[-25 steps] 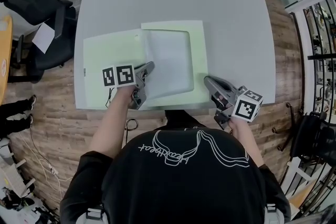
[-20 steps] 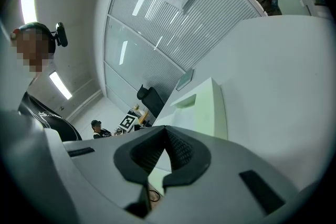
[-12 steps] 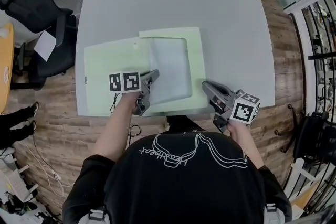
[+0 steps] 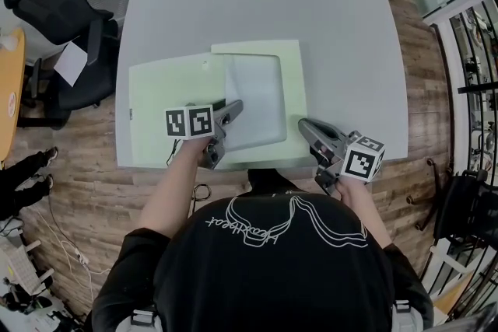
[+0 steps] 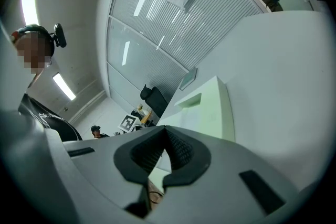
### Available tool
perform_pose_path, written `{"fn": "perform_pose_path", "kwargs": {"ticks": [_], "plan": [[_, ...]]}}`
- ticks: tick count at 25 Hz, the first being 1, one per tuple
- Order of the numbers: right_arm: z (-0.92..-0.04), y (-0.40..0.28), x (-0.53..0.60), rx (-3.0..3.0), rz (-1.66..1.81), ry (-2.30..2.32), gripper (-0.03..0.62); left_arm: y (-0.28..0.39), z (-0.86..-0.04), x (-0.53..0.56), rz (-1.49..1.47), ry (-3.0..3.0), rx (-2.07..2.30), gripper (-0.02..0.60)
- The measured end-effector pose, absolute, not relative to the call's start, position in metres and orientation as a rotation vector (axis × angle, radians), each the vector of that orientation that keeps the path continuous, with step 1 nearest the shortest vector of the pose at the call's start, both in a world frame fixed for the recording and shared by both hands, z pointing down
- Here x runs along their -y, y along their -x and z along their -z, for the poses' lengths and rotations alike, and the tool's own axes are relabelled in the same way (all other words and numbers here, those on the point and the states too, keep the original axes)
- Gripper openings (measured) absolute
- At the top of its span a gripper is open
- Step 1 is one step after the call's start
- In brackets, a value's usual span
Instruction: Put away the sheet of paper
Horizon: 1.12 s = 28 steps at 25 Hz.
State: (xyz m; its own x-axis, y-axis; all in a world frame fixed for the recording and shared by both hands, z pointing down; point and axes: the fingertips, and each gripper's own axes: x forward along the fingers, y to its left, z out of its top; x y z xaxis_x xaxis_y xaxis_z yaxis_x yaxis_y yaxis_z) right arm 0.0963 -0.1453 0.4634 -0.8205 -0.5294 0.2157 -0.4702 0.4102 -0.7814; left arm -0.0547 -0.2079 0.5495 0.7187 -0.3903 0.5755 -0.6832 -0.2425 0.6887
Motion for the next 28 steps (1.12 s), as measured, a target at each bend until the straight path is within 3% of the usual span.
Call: {"fn": "perform_pose_path", "kwargs": {"ticks": [15, 18, 22, 28], "plan": [[-0.417, -0.076, 0.123, -2.663, 1.243, 0.851, 0.011, 0.09, -0.46, 0.178, -0.105, -2.011, 0.876, 0.198], [-0.405, -0.07, 0.114, -2.7, 1.203, 0.846, 0.011, 0.083, -0.432, 0.157, -0.07, -2.087, 0.819, 0.161], [-0.381, -0.066, 0.101, -2.724, 1.122, 0.816, 0.011, 0.062, -0.394, 0.119, -0.105, -2.254, 0.736, 0.063], [-0.354, -0.048, 0.074, -2.77, 1.012, 0.733, 0.011, 0.046, -0.351, 0.071, -0.118, -2.42, 0.681, 0.017]]}}
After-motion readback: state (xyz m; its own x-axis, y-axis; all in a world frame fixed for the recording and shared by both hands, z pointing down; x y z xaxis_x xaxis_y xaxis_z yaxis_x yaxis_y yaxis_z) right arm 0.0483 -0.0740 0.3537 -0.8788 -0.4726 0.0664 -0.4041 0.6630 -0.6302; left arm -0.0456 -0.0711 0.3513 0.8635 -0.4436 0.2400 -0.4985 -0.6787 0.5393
